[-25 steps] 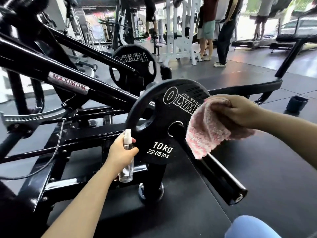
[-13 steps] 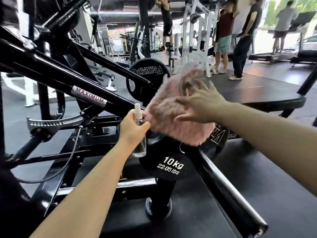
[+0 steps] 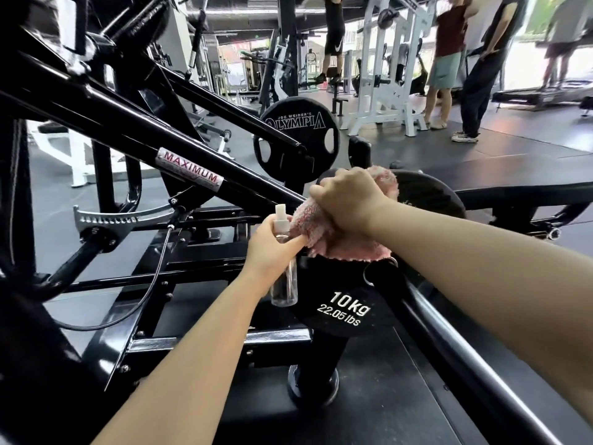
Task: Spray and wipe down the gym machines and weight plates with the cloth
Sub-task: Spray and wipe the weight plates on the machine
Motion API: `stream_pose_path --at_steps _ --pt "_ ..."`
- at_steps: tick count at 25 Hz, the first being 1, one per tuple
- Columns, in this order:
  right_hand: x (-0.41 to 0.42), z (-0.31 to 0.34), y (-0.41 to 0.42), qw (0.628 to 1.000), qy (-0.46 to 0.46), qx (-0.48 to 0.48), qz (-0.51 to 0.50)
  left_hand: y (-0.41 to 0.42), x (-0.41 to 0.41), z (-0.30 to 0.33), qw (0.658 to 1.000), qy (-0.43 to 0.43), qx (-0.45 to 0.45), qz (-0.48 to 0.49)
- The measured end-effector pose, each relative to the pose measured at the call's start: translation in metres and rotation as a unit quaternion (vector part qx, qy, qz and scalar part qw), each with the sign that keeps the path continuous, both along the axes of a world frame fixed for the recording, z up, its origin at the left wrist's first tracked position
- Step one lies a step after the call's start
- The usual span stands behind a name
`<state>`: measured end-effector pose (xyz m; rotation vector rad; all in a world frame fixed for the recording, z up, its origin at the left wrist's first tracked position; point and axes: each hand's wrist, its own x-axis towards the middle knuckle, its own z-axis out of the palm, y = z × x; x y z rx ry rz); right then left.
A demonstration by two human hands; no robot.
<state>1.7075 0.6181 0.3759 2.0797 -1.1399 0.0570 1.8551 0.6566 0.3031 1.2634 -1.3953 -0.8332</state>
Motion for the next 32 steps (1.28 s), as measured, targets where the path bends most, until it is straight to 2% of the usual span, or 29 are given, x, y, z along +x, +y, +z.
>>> stream_pose_path --at_steps 5,8,9,10,12,14,16,18,20,23,27,29,32 --pt "0.001 0.025 -0.014 0.984 0.044 0.166 -0.046 0.004 0.018 -0.032 0.994 0.035 0.099 0.014" --pt "0.008 0.037 -0.022 0.944 0.043 0.297 -0.135 0.007 0.015 -0.034 0.994 0.064 0.086 0.028" --pt "0.011 0.036 -0.021 0.937 0.042 0.313 -0.148 0.008 0.014 -0.033 0.995 0.063 0.076 0.028" --pt "0.012 0.034 -0.015 0.943 0.052 0.296 -0.142 0.010 0.013 -0.033 0.995 0.060 0.072 0.029" --pt "0.013 0.023 -0.001 0.976 0.091 0.180 -0.081 0.013 0.013 -0.037 0.995 0.055 0.071 0.035" --pt "0.018 0.004 0.008 0.985 0.119 0.119 -0.028 0.016 0.011 -0.043 0.994 0.062 0.076 0.048" --pt "0.036 -0.025 0.013 0.983 0.154 0.086 0.045 0.018 0.009 -0.044 0.992 0.087 0.078 0.050" --pt "0.052 -0.051 0.016 0.974 0.209 0.025 0.079 0.017 0.009 -0.044 0.988 0.122 0.089 0.042" --pt "0.053 -0.056 0.008 0.971 0.221 0.032 0.091 0.017 0.009 -0.046 0.984 0.147 0.099 0.038" --pt "0.030 -0.051 0.003 0.964 0.225 -0.022 0.141 0.015 0.011 -0.049 0.989 0.110 0.090 0.039" --pt "-0.018 -0.025 -0.005 0.982 0.066 -0.105 0.140 0.006 0.009 -0.038 0.994 0.072 0.056 0.055" --pt "-0.046 -0.029 -0.008 0.984 -0.051 -0.123 0.122 0.002 0.008 -0.029 0.996 0.060 0.043 0.055" --pt "-0.064 -0.061 0.008 0.974 -0.197 -0.111 0.021 -0.003 0.002 -0.017 0.995 0.081 0.022 0.045"
